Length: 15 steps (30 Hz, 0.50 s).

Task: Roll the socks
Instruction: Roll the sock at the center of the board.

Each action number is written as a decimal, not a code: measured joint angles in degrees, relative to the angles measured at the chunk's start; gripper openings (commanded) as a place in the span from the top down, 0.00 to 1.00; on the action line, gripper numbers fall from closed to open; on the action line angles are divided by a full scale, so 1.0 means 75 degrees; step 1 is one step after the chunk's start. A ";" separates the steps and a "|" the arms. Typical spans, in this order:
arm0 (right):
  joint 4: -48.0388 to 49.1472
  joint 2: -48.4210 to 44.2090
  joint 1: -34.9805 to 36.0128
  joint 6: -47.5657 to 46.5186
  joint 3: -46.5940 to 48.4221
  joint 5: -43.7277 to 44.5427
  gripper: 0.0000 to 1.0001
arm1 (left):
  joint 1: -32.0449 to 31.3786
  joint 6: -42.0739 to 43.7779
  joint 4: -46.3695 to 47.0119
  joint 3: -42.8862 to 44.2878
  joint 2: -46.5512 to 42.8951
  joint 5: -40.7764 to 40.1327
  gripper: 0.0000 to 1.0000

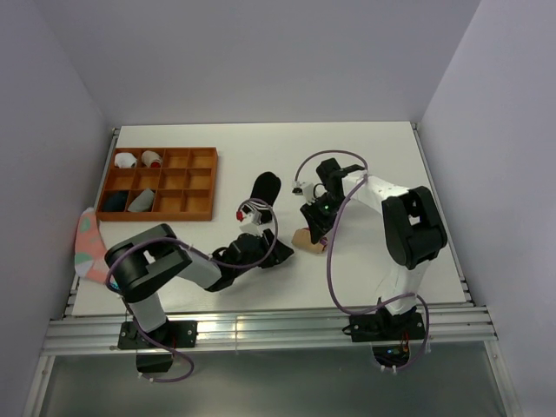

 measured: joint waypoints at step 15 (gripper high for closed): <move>-0.0064 0.0146 -0.0050 0.0513 0.0087 -0.0087 0.84 | -0.1107 -0.2308 0.1807 0.0280 0.1370 -0.1478 0.48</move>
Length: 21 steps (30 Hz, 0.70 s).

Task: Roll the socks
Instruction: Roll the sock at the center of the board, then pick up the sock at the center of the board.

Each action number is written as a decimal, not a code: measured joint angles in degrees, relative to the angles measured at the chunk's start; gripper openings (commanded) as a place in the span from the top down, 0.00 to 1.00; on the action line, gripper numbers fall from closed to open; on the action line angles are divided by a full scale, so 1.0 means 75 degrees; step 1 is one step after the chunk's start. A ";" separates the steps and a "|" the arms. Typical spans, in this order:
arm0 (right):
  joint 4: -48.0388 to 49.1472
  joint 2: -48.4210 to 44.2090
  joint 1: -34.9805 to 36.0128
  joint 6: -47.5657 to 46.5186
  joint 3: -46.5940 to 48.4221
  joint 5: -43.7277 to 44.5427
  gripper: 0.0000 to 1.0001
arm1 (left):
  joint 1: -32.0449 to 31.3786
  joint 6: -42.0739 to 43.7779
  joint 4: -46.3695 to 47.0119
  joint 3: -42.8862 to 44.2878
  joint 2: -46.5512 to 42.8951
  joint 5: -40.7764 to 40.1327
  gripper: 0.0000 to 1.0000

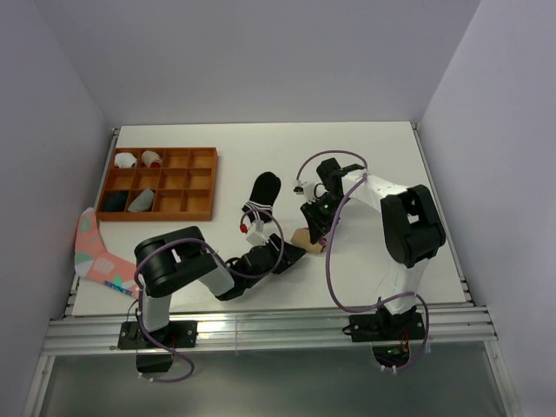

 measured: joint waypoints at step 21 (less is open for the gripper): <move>-0.0379 0.0525 -0.0061 0.0000 0.0358 -0.0906 0.85 | 0.0017 -0.0816 -0.0868 0.0662 0.0087 -0.0877 0.43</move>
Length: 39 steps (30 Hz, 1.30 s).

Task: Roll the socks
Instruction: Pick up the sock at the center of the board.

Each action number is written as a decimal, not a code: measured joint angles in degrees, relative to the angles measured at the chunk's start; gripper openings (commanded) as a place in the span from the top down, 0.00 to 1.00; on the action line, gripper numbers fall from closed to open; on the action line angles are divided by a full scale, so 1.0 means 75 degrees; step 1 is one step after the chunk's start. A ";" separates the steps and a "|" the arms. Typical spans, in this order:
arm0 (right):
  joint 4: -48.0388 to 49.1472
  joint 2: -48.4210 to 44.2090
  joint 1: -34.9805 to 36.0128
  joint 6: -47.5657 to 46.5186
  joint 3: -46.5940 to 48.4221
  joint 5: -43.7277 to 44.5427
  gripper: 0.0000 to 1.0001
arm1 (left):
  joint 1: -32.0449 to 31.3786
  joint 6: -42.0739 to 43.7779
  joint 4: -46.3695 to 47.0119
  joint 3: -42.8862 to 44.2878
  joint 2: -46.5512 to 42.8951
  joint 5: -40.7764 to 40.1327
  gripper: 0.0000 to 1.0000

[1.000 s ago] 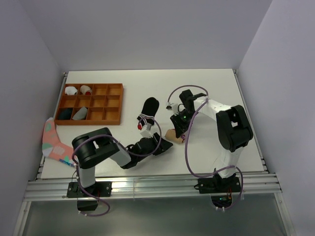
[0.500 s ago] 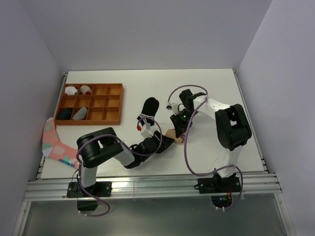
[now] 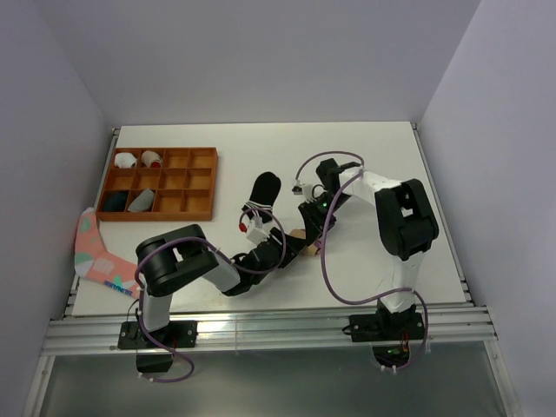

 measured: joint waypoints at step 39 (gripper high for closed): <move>-0.1116 0.0475 -0.0338 -0.1684 0.0251 -0.2110 0.86 | -0.0047 -0.0629 -0.0189 -0.0405 -0.0536 -0.0452 0.42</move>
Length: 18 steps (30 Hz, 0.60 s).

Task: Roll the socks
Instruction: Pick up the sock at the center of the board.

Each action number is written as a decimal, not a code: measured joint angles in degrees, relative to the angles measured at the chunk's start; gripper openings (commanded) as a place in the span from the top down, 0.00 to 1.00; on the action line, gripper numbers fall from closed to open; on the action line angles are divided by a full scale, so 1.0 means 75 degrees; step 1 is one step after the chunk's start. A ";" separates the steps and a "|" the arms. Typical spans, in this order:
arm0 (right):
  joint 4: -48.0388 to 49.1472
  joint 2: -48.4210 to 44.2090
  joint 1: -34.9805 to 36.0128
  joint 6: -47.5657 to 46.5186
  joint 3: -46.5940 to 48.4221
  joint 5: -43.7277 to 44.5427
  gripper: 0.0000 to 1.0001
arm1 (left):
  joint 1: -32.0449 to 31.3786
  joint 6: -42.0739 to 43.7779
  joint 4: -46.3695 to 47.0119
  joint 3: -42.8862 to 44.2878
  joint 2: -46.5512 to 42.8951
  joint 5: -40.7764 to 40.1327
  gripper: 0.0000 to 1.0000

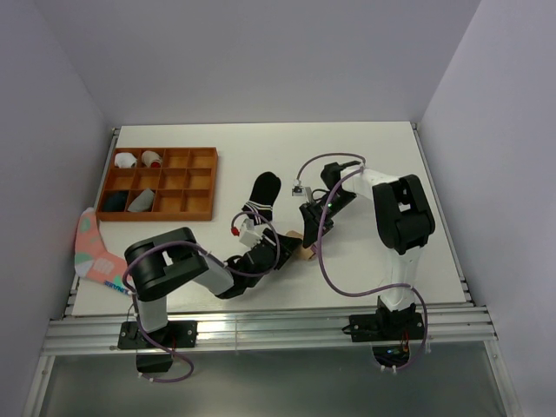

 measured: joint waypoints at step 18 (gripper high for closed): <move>-0.0495 -0.0172 0.0067 -0.0236 0.0300 -0.0143 0.86 | -0.0006 -0.0259 0.0020 -0.0085 -0.0277 -0.0029 0.36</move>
